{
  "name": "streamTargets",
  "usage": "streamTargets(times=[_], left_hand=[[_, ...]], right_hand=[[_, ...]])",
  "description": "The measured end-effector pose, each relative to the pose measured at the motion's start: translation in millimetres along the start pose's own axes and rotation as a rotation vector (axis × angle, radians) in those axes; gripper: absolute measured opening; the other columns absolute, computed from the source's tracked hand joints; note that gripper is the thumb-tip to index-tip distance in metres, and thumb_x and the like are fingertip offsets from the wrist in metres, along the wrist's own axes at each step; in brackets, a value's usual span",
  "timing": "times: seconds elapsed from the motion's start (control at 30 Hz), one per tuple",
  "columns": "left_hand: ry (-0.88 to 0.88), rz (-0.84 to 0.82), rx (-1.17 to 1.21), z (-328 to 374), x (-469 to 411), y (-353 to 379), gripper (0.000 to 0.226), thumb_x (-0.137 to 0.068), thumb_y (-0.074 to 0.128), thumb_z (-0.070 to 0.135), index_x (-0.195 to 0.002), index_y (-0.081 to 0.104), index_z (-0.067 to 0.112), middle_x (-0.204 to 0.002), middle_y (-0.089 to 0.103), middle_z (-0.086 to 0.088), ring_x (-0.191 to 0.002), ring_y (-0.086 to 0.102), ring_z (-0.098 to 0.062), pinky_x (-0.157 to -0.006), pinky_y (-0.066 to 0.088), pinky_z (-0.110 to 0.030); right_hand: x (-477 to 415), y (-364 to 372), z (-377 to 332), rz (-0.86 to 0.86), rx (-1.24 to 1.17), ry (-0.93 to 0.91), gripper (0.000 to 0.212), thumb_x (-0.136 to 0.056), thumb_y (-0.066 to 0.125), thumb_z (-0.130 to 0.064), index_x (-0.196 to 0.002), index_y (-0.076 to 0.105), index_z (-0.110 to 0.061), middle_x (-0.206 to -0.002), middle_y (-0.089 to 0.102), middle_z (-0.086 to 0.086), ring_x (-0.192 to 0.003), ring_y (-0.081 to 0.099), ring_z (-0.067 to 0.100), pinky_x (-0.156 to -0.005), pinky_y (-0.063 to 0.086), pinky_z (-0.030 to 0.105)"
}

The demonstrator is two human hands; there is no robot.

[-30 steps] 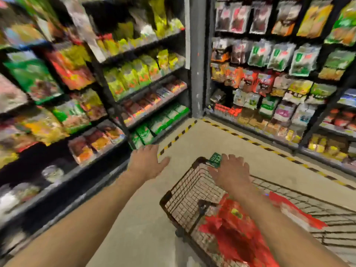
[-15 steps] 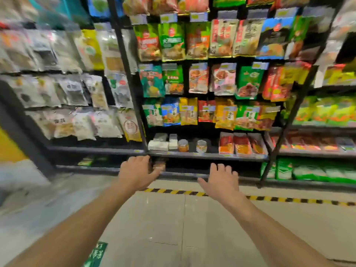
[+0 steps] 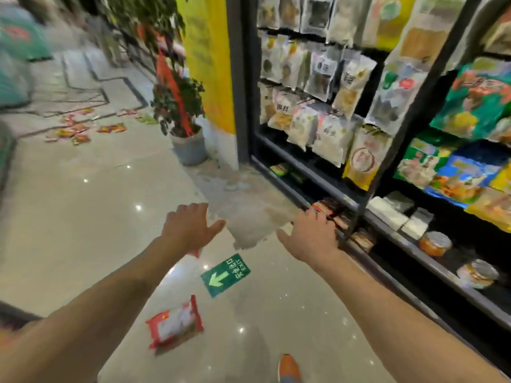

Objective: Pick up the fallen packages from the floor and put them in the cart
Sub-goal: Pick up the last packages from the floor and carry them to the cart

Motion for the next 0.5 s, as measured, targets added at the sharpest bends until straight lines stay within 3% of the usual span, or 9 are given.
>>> streamTargets(times=[0.27, 0.5], left_hand=[[-0.323, -0.059, -0.012, -57.1, -7.3, 5.1, 0.085, -0.105, 0.044, 0.074, -0.170, 0.039, 0.019, -0.172, 0.048, -0.009, -0.155, 0.047, -0.036, -0.122, 0.044, -0.051], [-0.489, -0.097, 0.009, -103.6, -1.6, 33.5, 0.082, -0.106, 0.045, 0.072, -0.167, 0.043, 0.019, -0.165, 0.055, -0.009, -0.150, 0.052, -0.035, -0.117, 0.045, -0.049]], right_hand=[[-76.2, 13.3, -62.1, -0.032, 0.068, -0.321, 0.077, -0.102, 0.042, -0.069, -0.155, 0.041, -0.014, -0.153, 0.051, 0.015, -0.140, 0.047, 0.036, -0.112, 0.038, 0.049], [-115.9, 41.6, -134.0, -0.151, 0.131, -0.540, 0.078, -0.103, 0.041, -0.069, -0.159, 0.036, -0.014, -0.159, 0.045, 0.015, -0.142, 0.043, 0.037, -0.112, 0.036, 0.050]])
Point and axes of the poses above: each hand's wrist, its own x-axis away from the middle knuckle, its own y-axis out of the palm, z = x × y, the point moved 3 cm from there along -x, towards the middle knuckle
